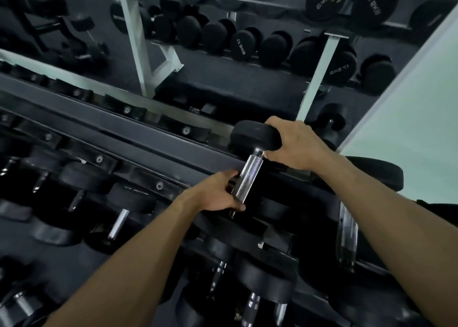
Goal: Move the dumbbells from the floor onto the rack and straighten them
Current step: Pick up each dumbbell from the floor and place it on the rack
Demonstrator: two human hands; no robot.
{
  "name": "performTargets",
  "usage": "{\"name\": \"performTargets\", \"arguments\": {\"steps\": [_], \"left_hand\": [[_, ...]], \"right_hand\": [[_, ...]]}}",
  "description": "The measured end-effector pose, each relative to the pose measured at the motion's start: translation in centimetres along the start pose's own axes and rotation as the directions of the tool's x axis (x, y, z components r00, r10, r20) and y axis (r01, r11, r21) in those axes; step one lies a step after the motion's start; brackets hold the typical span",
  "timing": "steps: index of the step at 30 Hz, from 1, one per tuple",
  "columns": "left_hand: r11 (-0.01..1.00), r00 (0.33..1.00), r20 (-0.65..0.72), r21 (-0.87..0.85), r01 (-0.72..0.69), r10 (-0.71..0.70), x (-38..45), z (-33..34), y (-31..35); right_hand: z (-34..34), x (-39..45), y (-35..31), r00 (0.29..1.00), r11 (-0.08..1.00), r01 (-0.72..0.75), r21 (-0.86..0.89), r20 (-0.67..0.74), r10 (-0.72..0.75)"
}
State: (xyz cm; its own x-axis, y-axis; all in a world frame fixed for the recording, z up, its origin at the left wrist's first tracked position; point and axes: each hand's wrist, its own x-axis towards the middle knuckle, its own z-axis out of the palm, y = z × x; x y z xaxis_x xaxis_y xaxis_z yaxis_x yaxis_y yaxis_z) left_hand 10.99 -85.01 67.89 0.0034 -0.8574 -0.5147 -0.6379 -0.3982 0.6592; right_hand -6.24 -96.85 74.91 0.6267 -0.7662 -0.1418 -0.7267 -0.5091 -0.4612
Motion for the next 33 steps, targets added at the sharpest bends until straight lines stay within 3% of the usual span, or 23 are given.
{"name": "performTargets", "arguments": {"steps": [5, 9, 13, 19, 23, 33], "left_hand": [[0.999, 0.999, -0.045, 0.048, 0.016, -0.014, -1.5, -0.1, 0.7], [0.996, 0.991, -0.129, -0.086, 0.019, -0.030, -3.4, -1.5, 0.6], [0.994, 0.966, -0.252, -0.102, 0.031, -0.056, -6.6, -2.7, -1.0], [0.994, 0.836, -0.539, -0.084, 0.073, -0.107, -14.0, -3.8, -5.6], [0.974, 0.745, -0.646, 0.010, 0.225, -0.166, -20.3, -3.4, -10.2], [0.844, 0.559, -0.726, -0.054, 0.534, -0.400, -36.6, 2.2, -19.8]], "right_hand": [[-0.2, -0.2, -0.5, 0.999, 1.000, 0.017, -0.010, 0.039, -0.016], [-0.9, 0.5, -2.1, 0.994, 0.995, 0.085, -0.046, 0.066, -0.081], [-0.2, 1.6, -5.6, 0.983, 0.973, 0.181, -0.141, 0.056, -0.175], [2.6, 2.9, -14.2, 0.923, 0.905, 0.379, -0.190, 0.147, -0.356], [6.0, 2.1, -20.9, 0.847, 0.838, 0.518, -0.174, 0.242, -0.473], [17.0, -6.0, -36.5, 0.618, 0.628, 0.763, -0.150, 0.452, -0.643]]}}
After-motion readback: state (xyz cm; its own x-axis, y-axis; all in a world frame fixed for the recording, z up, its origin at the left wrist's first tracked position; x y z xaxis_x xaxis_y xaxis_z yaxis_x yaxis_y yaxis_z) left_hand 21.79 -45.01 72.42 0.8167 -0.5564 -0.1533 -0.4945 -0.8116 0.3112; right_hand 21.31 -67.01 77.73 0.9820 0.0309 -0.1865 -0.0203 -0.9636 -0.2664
